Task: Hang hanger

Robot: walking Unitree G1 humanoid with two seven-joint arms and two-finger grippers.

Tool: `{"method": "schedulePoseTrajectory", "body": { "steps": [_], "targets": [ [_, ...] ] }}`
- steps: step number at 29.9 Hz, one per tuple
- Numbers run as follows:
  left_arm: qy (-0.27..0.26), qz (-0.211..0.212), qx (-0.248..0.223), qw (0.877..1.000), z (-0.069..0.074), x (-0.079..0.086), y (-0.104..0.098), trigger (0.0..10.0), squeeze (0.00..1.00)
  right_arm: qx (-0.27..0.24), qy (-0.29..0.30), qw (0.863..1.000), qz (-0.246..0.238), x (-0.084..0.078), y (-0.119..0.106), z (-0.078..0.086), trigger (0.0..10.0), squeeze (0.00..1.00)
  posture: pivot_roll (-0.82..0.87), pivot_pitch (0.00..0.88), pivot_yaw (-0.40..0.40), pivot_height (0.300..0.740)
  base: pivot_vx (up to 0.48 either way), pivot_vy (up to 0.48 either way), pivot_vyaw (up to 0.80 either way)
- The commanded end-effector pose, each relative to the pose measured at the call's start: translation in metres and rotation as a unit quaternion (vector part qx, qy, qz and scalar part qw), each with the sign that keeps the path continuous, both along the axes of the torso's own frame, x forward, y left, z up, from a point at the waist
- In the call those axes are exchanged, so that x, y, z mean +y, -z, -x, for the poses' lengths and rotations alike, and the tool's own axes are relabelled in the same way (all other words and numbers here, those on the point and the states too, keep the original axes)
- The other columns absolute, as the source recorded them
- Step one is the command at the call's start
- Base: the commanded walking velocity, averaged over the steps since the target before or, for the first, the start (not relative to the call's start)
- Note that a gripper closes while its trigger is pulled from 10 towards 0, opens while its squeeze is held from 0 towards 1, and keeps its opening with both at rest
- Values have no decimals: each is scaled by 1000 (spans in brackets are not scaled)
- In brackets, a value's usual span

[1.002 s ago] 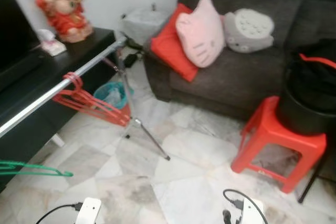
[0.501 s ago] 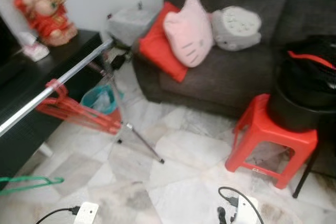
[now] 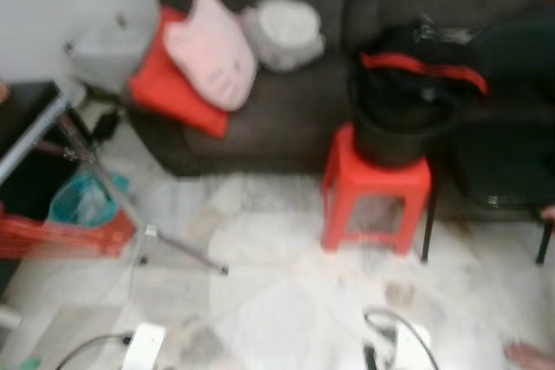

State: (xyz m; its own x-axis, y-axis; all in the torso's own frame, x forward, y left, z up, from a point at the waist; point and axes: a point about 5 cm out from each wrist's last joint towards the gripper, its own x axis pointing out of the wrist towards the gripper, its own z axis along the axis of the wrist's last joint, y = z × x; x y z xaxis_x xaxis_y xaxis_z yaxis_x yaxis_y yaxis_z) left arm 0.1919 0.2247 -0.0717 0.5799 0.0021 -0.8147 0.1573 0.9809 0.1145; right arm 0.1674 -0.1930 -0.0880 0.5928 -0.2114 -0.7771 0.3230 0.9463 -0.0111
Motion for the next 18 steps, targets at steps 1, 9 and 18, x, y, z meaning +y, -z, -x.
{"method": "schedulePoseTrajectory", "body": {
  "steps": [1,9,18],
  "targets": [
    [-5,-15,39,999,21,10,8,10000,0,7,1,1000,-14,10,3,5,10000,0,-18,0,96,740,0,0,-688],
    [-5,-15,39,999,21,10,8,10000,0,7,1,1000,-14,10,3,5,10000,0,-18,0,96,740,0,0,-688],
    [-4,-16,40,999,21,10,9,10000,0,3,1,1000,-14,10,3,5,10000,0,-16,0,94,740,0,0,-611]
  ]
}}
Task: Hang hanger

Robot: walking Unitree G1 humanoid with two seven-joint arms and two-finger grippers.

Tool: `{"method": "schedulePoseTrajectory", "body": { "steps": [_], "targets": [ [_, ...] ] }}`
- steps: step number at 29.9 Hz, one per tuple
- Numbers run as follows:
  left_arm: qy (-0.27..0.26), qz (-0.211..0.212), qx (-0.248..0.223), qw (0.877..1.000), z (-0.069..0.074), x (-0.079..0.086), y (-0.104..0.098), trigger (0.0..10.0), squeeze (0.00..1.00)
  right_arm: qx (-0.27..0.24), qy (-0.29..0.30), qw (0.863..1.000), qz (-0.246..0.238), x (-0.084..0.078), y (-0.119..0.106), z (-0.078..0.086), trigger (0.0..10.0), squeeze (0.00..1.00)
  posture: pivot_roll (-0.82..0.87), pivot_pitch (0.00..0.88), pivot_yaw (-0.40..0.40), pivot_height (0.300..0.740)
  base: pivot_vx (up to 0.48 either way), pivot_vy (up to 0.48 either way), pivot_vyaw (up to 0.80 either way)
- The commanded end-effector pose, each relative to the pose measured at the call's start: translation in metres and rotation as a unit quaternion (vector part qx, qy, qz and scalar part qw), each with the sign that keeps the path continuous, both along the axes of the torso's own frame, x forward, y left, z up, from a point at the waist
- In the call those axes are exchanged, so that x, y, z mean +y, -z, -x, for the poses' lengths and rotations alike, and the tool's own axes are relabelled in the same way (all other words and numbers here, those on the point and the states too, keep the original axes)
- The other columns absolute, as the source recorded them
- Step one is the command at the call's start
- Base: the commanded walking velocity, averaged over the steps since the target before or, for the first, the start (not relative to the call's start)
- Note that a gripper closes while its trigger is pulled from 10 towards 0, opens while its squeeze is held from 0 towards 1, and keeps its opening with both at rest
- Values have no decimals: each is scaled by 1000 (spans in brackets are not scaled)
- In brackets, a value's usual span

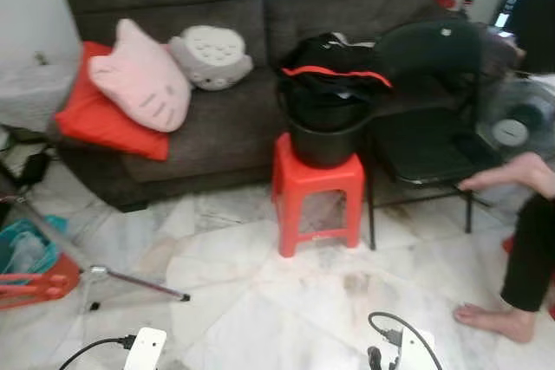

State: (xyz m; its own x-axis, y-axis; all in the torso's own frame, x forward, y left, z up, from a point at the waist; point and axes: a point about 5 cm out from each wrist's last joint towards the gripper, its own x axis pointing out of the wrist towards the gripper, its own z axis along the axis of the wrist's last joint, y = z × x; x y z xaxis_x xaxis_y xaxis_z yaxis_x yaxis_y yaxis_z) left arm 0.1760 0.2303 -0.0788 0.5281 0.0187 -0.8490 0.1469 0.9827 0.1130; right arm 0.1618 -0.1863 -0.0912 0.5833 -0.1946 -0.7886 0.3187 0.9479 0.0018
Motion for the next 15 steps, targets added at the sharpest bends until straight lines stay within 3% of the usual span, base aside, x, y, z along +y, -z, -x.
{"method": "schedulePoseTrajectory", "body": {
  "steps": [1,15],
  "targets": [
    [8,-13,10,1000,6,5,2,10000,0,-8,3,1000,-5,3,-1,-1,10000,0,-17,0,94,740,0,-244,0],
    [12,-14,12,1000,7,5,2,10000,0,-9,2,1000,-6,4,0,0,10000,0,-20,0,98,740,0,-35,0]
  ]
}}
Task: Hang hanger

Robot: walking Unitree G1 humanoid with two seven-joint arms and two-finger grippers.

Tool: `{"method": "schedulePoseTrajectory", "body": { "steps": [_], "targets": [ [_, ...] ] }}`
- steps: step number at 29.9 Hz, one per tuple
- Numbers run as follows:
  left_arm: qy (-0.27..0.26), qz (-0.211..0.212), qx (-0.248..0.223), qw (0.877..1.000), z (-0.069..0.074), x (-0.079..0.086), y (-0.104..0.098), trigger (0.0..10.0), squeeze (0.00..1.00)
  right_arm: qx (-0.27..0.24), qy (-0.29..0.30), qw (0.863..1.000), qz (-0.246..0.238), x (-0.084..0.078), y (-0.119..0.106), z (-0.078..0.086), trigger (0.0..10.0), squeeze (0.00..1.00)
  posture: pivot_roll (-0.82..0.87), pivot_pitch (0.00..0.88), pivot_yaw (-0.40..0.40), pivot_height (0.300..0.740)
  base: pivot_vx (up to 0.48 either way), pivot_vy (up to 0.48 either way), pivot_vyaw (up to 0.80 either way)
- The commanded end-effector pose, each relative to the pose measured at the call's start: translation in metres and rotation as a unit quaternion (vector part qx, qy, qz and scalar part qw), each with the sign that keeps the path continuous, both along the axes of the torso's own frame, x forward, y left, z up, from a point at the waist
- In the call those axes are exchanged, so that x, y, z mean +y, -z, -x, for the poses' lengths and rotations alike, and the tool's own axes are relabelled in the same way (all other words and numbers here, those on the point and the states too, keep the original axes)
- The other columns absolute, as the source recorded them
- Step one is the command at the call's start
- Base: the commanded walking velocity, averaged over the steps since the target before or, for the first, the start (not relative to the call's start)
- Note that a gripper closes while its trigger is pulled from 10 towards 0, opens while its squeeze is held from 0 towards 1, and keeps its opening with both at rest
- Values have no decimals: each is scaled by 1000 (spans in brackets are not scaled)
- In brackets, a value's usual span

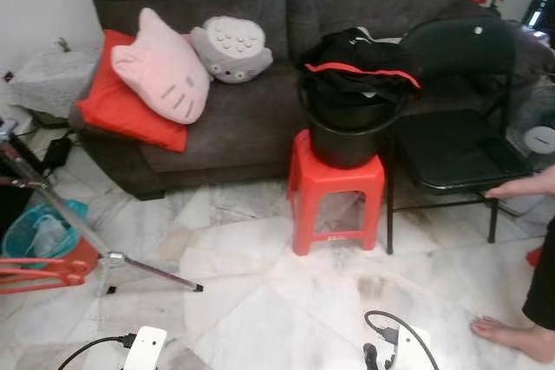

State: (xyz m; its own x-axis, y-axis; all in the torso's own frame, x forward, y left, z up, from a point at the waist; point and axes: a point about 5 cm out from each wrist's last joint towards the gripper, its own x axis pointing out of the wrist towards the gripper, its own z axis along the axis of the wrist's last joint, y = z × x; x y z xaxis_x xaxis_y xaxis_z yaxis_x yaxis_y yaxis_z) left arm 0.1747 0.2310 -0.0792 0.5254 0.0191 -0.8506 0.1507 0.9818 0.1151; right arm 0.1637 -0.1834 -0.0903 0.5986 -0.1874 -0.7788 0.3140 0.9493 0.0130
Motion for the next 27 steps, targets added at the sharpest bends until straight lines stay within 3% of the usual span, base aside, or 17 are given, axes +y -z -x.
{"method": "schedulePoseTrajectory", "body": {
  "steps": [1,27],
  "targets": [
    [11,-13,11,1000,5,5,1,10000,0,0,3,1000,-3,2,1,2,10000,0,-20,0,98,740,0,0,0],
    [10,-10,7,1000,4,5,1,10000,0,-1,3,1000,-3,2,0,0,10000,0,-15,0,98,740,0,-245,0]
  ]
}}
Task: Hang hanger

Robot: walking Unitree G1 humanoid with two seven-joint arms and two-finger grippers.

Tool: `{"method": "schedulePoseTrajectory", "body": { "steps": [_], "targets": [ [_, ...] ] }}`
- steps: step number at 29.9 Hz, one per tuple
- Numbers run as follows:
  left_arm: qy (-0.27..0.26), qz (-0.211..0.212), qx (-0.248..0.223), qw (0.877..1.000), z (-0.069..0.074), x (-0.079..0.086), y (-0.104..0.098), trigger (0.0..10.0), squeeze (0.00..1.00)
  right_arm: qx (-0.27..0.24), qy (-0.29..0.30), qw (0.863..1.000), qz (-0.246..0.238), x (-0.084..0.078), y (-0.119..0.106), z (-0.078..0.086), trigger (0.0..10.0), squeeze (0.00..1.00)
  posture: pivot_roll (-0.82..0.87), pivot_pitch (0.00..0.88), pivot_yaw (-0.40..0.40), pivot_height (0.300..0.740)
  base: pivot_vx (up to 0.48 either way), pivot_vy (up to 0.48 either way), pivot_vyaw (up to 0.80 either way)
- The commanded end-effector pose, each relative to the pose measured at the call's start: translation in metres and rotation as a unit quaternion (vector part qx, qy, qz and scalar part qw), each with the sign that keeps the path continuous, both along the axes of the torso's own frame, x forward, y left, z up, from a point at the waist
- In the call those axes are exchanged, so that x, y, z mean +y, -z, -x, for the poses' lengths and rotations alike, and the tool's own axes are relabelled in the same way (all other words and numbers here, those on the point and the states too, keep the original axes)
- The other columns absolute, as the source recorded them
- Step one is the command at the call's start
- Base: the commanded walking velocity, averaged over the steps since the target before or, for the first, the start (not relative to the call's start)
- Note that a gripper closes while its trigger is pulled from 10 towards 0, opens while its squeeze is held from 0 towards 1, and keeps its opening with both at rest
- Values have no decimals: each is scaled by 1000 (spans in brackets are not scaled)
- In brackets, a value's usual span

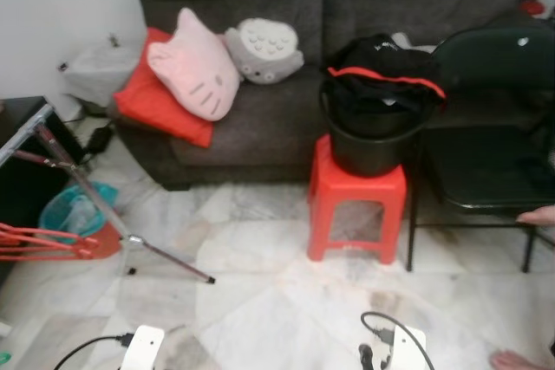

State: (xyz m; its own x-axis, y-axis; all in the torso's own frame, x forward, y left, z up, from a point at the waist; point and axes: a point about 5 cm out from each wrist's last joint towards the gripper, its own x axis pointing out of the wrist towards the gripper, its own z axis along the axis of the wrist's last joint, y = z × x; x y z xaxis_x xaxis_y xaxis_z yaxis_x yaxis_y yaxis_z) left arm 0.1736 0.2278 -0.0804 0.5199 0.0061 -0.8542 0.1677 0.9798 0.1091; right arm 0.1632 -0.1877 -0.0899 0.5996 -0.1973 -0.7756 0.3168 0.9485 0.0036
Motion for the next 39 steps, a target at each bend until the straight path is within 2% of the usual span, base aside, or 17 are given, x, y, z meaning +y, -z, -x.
{"method": "schedulePoseTrajectory", "body": {
  "steps": [1,14,39],
  "targets": [
    [1,-13,3,1000,3,8,-1,10000,0,0,2,1000,-8,6,1,0,10000,0,-15,0,98,740,0,-262,0],
    [1,-12,3,1000,2,8,-1,10000,0,-1,1,1000,-8,6,0,-1,10000,0,-13,0,97,740,0,-266,0],
    [-14,-12,-2,1000,2,7,0,10000,0,-31,14,999,7,3,-3,-3,10000,0,-25,0,94,740,0,0,0]
  ]
}}
